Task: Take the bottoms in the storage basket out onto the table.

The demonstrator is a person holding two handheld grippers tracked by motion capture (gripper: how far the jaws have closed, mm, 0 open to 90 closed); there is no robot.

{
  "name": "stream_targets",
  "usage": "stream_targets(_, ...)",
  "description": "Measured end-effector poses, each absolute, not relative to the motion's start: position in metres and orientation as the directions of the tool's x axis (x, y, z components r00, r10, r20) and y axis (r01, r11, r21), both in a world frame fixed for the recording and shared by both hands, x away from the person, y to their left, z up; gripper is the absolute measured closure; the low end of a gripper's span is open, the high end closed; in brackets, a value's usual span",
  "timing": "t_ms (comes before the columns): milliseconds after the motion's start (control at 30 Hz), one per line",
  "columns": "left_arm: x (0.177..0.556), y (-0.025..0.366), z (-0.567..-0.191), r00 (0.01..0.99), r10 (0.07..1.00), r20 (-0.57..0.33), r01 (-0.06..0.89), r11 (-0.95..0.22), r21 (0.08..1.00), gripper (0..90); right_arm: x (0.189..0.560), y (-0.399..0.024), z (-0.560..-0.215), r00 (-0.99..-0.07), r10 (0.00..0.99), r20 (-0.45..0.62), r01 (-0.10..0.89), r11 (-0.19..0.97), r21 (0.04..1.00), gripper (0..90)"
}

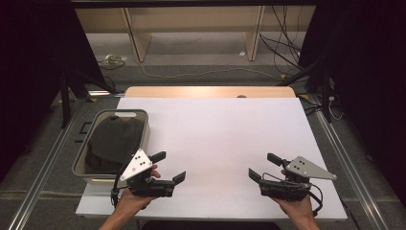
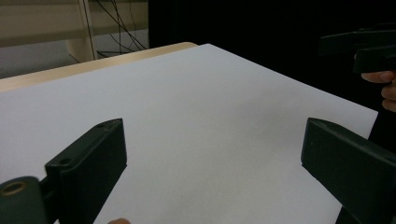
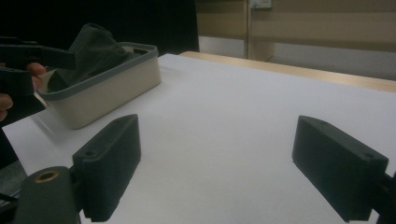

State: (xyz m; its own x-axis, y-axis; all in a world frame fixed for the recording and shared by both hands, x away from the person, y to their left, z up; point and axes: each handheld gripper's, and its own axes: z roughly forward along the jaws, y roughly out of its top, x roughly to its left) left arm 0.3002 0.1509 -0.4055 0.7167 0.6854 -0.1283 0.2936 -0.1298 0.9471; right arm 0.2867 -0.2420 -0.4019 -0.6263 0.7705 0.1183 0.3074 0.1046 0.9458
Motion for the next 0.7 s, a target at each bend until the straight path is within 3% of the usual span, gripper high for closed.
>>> stream_targets(700, 0.3067, 0.1526, -0.4057, 0.653, 0.748, -0.120, 0.296, -0.106, 0.949, 5.8, 0.2898, -0.2460, -0.4034, -0.626, 0.769, 0.128, 0.307, 0.092, 0.947, 16.4)
